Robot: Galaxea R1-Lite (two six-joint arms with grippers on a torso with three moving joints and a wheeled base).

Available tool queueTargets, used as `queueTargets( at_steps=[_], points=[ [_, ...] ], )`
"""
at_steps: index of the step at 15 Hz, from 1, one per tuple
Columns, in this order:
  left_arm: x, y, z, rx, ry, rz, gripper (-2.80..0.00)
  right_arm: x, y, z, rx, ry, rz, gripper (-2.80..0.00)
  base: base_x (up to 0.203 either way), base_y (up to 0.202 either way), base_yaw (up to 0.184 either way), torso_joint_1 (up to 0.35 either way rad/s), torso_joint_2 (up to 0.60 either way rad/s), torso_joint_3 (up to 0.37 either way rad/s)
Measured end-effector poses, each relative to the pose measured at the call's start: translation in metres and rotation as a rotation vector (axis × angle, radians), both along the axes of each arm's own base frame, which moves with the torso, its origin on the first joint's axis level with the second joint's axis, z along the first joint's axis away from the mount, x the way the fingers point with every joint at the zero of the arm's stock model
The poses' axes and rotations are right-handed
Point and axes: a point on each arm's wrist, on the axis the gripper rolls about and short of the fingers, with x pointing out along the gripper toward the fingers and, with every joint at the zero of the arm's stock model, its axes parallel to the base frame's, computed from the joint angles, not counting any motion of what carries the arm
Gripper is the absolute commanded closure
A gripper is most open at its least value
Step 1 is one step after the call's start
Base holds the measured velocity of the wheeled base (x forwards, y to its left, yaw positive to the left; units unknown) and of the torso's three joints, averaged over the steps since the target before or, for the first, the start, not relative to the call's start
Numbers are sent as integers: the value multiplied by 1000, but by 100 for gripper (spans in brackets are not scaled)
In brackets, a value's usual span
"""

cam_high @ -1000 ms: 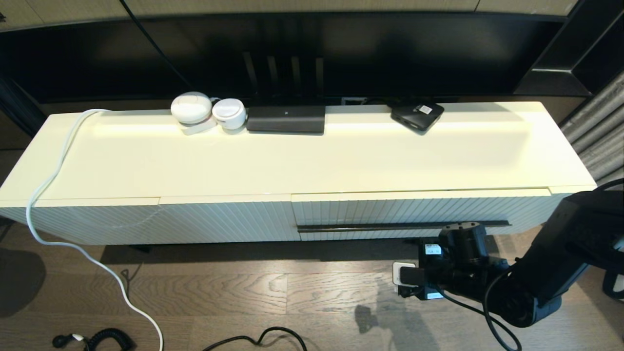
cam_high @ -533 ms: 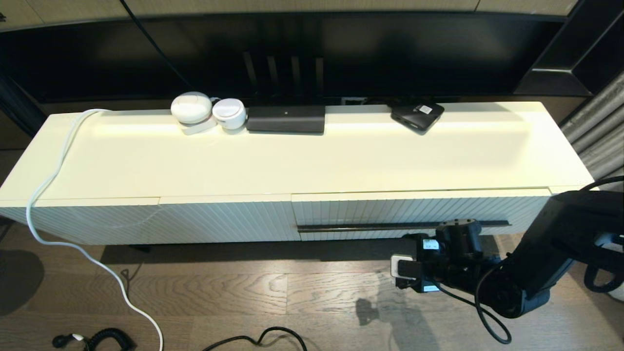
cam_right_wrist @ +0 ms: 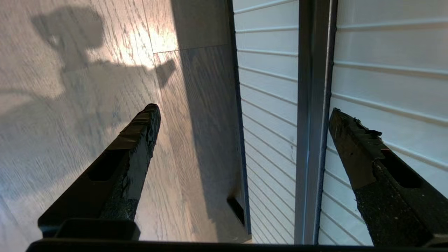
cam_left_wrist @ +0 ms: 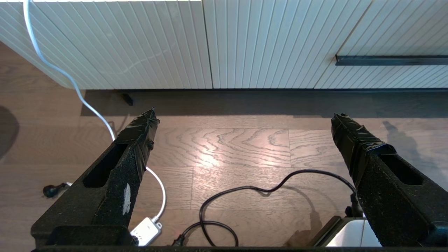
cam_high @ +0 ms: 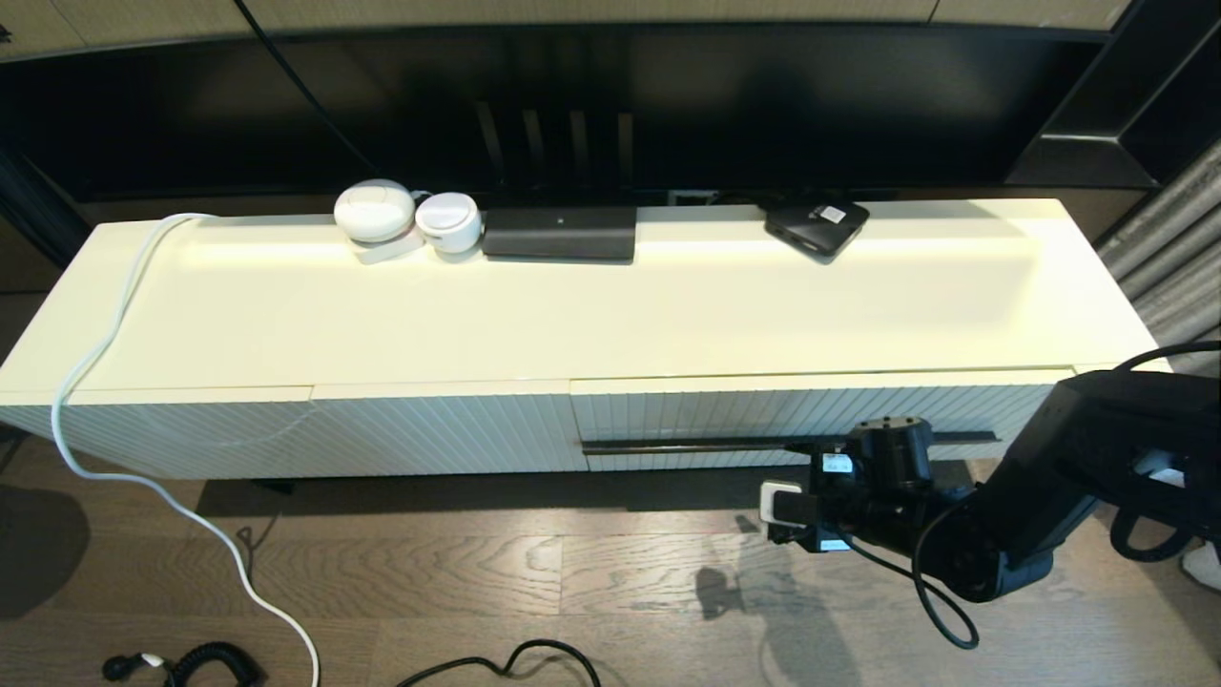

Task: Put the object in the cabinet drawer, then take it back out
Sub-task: Open the drawer

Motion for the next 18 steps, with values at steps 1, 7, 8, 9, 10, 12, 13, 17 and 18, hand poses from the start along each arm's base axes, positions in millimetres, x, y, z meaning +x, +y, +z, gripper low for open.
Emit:
queueTargets(
  at_steps=[1, 7, 8, 9, 10, 12, 13, 17, 18],
  points=[
    [0, 0, 0, 0, 0, 0, -280, 1, 0, -1, 0, -1, 0, -280, 0, 0, 0, 0, 0, 0],
    [0, 0, 0, 0, 0, 0, -280, 8, 1, -4, 2, -8, -3, -280, 0, 0, 0, 0, 0, 0],
    [0, 0, 0, 0, 0, 0, -280, 9, 1, -6, 2, -6, -4, -280, 0, 0, 0, 0, 0, 0],
    [0, 0, 0, 0, 0, 0, -280, 10, 2, -7, 2, -5, -4, -280, 0, 0, 0, 0, 0, 0],
    [0, 0, 0, 0, 0, 0, -280, 12, 2, -8, 3, -7, -3, -280, 0, 0, 0, 0, 0, 0],
    [0, 0, 0, 0, 0, 0, -280, 14, 3, -8, 5, -13, -4, -280, 0, 0, 0, 0, 0, 0],
    [0, 0, 0, 0, -1, 0, -280, 15, 3, -8, 5, -15, -4, -280, 0, 0, 0, 0, 0, 0],
    [0, 0, 0, 0, -1, 0, -280, 22, 3, -6, 9, -31, -9, -280, 0, 0, 0, 0, 0, 0],
    [0, 0, 0, 0, 0, 0, -280, 22, 3, -6, 7, -33, -8, -280, 0, 0, 0, 0, 0, 0]
  ],
)
